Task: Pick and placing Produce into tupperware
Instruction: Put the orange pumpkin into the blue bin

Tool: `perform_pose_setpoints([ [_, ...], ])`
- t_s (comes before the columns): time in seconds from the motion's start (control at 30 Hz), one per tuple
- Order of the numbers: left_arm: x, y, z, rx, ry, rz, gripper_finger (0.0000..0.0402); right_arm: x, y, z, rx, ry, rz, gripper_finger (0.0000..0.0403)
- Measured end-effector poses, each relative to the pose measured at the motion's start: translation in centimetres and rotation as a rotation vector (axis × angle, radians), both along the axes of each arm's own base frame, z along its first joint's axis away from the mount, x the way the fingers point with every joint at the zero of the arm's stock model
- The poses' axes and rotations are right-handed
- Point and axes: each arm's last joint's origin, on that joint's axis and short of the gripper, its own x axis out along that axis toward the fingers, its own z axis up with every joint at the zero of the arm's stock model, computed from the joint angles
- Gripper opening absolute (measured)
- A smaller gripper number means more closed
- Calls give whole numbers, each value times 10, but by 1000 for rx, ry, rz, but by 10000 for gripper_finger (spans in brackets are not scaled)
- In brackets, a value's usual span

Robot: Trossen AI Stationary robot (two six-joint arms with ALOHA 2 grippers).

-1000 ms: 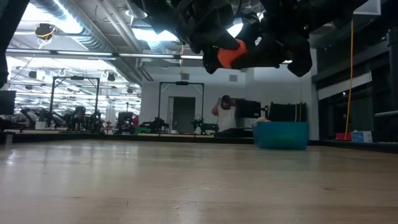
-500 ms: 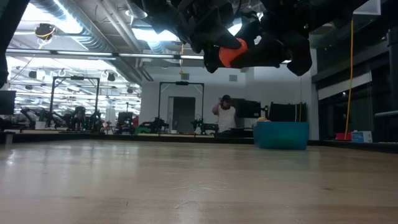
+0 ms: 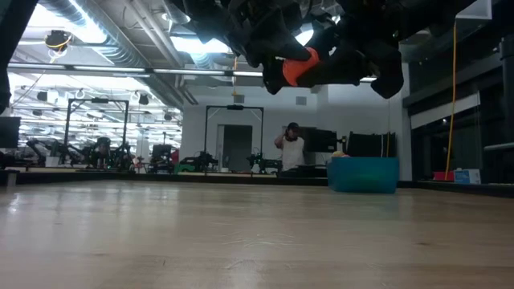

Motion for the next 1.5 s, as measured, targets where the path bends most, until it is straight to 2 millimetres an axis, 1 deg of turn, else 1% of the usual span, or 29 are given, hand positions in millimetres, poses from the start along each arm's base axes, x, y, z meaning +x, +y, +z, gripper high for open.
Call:
perform_pose_setpoints([
  [0.13, 0, 0, 0, -3, 3, 6, 236, 0, 0, 0, 3, 6, -1, 178],
  [0.23, 0, 0, 0, -2, 6, 16, 258, 0, 0, 0, 16, 8, -11, 178],
  [0.33, 0, 1, 0, 6, 8, 25, 281, -1, 0, -1, 32, 16, -23, 164],
  [0.43, 0, 1, 0, 10, 6, 21, 293, -1, 0, -1, 36, 15, -27, 164],
  [0.67, -2, 1, 0, 19, 20, 13, 292, -1, 0, -2, 56, 23, -44, 164],
  [0.77, -9, 0, 7, 35, 24, -1, 292, -2, 0, -2, 56, 25, -43, 164],
  [0.83, -17, -1, 15, 40, 45, -10, 292, -2, 0, -1, 55, 25, -43, 164],
  [0.97, -31, -4, 31, 61, 33, -33, 292, -5, -1, 3, 57, 14, -44, 164],
  [1.0, -33, -6, 38, 72, 6, -41, 292, -6, -1, 4, 56, 21, -53, 164],
  [1.07, -37, -9, 45, 87, -15, -53, 293, -10, -3, 5, 63, 27, -96, 164],
  [1.2, -39, -15, 46, 135, -6, -43, 293, -23, -5, 12, 126, 56, -163, 164],
  [1.33, -43, -17, 33, 157, 34, -22, 293, -39, -7, 26, 191, 46, -197, 163],
  [1.4, -44, -17, 26, 158, 10, -19, 293, -48, -9, 33, 222, 44, -214, 163],
  [1.5, -53, -18, 18, 163, -26, -14, 293, -62, -11, 43, 278, 24, -240, 163],
])
